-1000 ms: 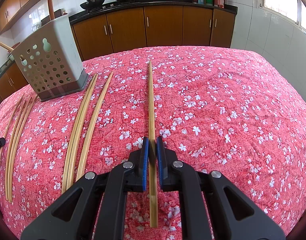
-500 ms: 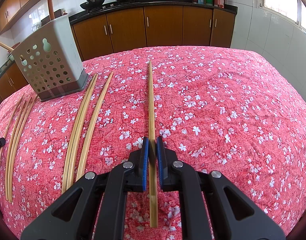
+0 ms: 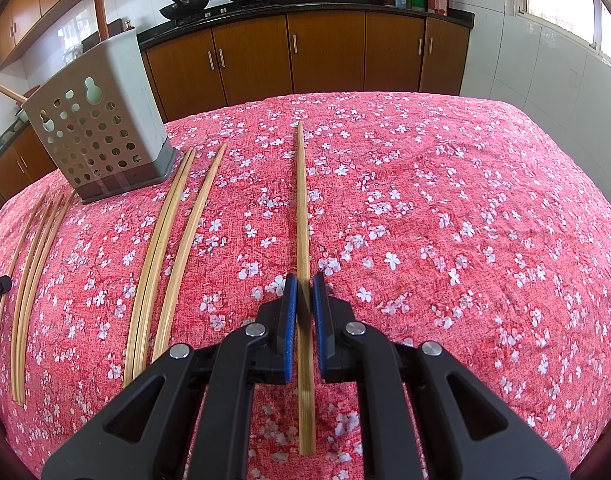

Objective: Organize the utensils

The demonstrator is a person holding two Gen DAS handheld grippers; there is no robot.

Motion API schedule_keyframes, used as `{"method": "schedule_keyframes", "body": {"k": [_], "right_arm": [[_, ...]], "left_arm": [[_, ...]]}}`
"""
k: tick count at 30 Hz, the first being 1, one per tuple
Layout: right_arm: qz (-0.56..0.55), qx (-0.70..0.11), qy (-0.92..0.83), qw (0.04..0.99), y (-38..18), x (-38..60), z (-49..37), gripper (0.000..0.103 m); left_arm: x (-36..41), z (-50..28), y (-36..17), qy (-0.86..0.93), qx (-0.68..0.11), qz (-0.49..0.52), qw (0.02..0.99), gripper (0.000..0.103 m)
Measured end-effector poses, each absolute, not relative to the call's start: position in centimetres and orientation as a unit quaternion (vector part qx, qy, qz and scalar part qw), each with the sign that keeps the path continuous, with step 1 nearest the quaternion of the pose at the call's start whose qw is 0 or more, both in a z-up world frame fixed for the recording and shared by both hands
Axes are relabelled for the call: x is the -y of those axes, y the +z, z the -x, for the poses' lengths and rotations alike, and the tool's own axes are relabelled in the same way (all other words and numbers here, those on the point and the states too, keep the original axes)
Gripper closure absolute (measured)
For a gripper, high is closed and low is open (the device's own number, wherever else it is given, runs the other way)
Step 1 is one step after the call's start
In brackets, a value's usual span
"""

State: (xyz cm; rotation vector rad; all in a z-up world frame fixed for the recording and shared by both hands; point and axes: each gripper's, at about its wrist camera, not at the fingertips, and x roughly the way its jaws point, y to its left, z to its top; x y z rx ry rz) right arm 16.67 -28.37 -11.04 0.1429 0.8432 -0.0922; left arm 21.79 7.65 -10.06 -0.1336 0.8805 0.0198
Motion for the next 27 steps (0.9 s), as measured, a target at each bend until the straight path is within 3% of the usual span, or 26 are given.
{"method": "schedule_keyframes", "body": {"k": [27], "right_arm": [[-0.070,-0.379,-0.042,0.922,-9.4,28.4,-14.6,0.095]], "left_arm": [[-6.9,-19.3,-8.0,0.018,-0.415,0.023,0.909,0.094]]}}
